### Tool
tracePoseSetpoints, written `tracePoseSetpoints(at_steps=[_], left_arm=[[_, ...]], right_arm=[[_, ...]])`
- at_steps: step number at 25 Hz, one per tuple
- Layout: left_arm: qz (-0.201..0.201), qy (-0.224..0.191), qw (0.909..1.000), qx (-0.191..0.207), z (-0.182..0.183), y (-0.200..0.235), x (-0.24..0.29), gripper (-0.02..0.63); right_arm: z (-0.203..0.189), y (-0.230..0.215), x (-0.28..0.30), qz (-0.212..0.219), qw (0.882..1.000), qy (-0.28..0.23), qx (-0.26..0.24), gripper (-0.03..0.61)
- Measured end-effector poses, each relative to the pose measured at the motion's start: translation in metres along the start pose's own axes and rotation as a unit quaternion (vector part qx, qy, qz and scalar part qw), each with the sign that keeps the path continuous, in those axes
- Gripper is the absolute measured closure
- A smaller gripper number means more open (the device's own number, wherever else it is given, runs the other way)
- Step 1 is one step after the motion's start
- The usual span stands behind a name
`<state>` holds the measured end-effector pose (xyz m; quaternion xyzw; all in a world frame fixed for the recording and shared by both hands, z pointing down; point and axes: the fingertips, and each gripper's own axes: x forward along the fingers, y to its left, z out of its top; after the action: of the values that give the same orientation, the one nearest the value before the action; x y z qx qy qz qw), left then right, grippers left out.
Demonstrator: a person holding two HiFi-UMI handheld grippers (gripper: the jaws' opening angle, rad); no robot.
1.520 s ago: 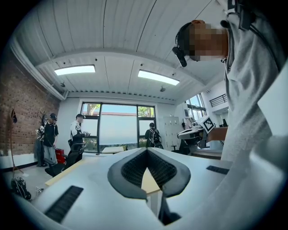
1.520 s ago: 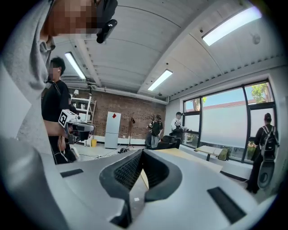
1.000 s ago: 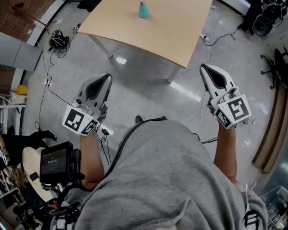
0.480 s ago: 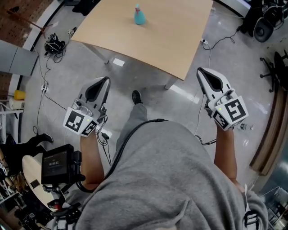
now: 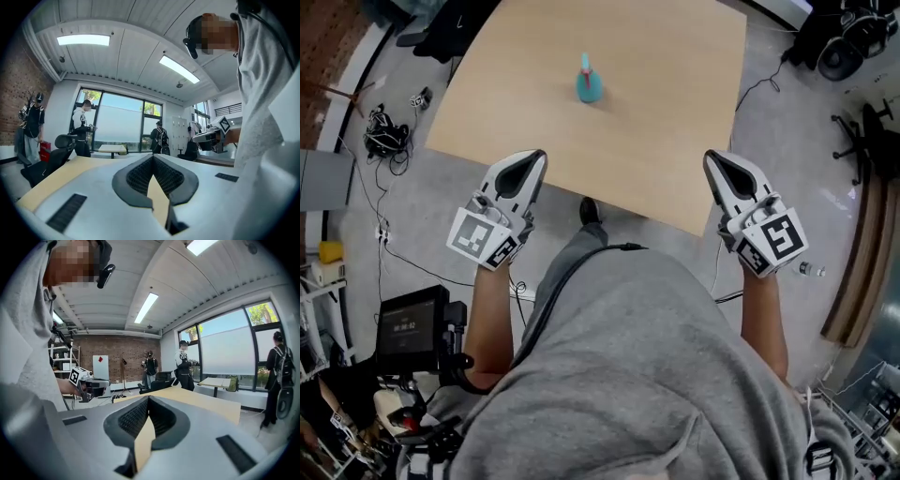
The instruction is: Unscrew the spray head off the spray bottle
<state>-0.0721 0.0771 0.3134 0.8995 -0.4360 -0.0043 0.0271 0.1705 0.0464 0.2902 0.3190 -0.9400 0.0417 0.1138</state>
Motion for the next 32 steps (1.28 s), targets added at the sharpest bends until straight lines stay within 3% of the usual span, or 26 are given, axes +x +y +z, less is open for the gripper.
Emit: tracePoseSetpoints(at_steps=[5,11,14,18,20,22,26,29,32], left_arm=[[-0.055,-0.001,0.9985,0.001,0.011,0.126,0.077,0.611],[-0.08,0.05,0.9954,-0.019,-0.062,0.229,0.147,0.611],[-0.123,0.103,0.9871,-0.001,-0.125,0.238,0.187,0.601],[-0.163,0.169,0.9714,0.039,-0.21,0.238,0.24,0.259],[-0.179,0.191,0.9634,0.057,-0.239,0.229,0.261,0.202],[-0.189,0.197,0.9593,0.071,-0.249,0.212,0.285,0.183],[-0.179,0.197,0.9602,0.085,-0.253,0.192,0.319,0.181],[-0.163,0.206,0.961,0.085,-0.261,0.192,0.314,0.224],[-0.159,0.24,0.9487,0.129,-0.257,0.189,0.306,0.229]], right_arm=[[0.044,-0.046,0.128,-0.017,1.0,-0.002,0.003,0.574],[0.058,-0.074,0.237,-0.018,0.999,0.029,0.009,0.574],[0.054,-0.096,0.253,-0.028,0.998,0.047,0.015,0.574],[0.035,-0.125,0.261,-0.045,0.995,0.086,0.025,0.574],[0.025,-0.134,0.257,-0.051,0.993,0.104,0.037,0.574],[0.023,-0.139,0.245,-0.052,0.991,0.117,0.042,0.574],[0.027,-0.139,0.228,-0.048,0.989,0.132,0.043,0.574],[0.025,-0.125,0.233,-0.037,0.989,0.135,0.04,0.574],[0.019,-0.124,0.248,-0.021,0.989,0.139,0.047,0.572]])
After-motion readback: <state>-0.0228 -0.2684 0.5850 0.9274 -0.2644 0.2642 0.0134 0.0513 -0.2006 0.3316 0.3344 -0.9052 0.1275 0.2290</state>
